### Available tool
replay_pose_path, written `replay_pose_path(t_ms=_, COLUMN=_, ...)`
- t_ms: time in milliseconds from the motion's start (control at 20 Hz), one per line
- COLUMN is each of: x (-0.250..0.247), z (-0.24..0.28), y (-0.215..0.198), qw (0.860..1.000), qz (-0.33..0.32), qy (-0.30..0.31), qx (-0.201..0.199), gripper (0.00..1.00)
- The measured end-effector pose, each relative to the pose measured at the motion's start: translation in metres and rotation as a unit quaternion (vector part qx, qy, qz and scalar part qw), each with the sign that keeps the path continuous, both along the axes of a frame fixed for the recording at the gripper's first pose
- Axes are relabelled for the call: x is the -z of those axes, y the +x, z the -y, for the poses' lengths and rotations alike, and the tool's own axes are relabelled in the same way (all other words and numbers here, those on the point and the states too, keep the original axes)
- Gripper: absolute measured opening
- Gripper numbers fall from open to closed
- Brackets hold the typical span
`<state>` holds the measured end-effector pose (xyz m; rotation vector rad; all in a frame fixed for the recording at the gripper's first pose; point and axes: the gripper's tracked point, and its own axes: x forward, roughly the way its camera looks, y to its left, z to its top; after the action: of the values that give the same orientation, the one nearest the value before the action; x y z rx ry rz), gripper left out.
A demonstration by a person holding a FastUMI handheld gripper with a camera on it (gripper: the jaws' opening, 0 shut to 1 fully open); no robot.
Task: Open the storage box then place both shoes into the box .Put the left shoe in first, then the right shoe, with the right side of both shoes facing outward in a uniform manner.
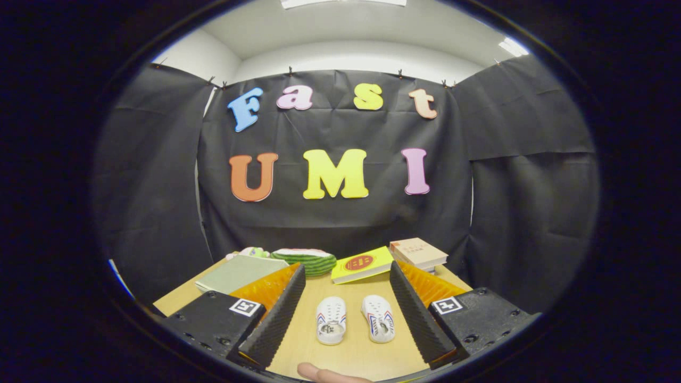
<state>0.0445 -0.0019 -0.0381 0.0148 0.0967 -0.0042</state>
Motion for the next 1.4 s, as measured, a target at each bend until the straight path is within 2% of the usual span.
replay_pose_path(t_ms=300, x=0.027, z=-0.009, y=0.049, qw=0.999, qz=-0.043, qy=0.018, qx=-0.019, gripper=1.0)
replay_pose_path(t_ms=450, x=0.049, z=-0.02, y=0.077, qw=0.995, qz=-0.075, qy=0.049, qx=-0.04, gripper=1.0)
replay_pose_path(t_ms=600, x=0.081, z=-0.042, y=0.105, qw=0.983, qz=-0.127, qy=0.103, qx=-0.08, gripper=1.0)
replay_pose_path(t_ms=700, x=0.101, z=-0.057, y=0.123, qw=0.97, qz=-0.165, qy=0.139, qx=-0.108, gripper=1.0)
replay_pose_path(t_ms=850, x=0.128, z=-0.072, y=0.151, qw=0.951, qz=-0.212, qy=0.186, qx=-0.13, gripper=1.0)
replay_pose_path(t_ms=950, x=0.142, z=-0.086, y=0.17, qw=0.937, qz=-0.235, qy=0.21, qx=-0.152, gripper=1.0)
replay_pose_path(t_ms=1050, x=0.151, z=-0.105, y=0.184, qw=0.918, qz=-0.251, qy=0.236, qx=-0.196, gripper=1.0)
replay_pose_path(t_ms=1100, x=0.154, z=-0.119, y=0.186, qw=0.904, qz=-0.26, qy=0.255, qx=-0.224, gripper=1.0)
replay_pose_path(t_ms=1200, x=0.162, z=-0.142, y=0.19, qw=0.866, qz=-0.288, qy=0.301, qx=-0.277, gripper=1.0)
replay_pose_path(t_ms=1300, x=0.175, z=-0.153, y=0.199, qw=0.832, qz=-0.318, qy=0.344, qx=-0.297, gripper=1.0)
replay_pose_path(t_ms=1400, x=0.19, z=-0.161, y=0.209, qw=0.811, qz=-0.339, qy=0.364, qx=-0.307, gripper=1.0)
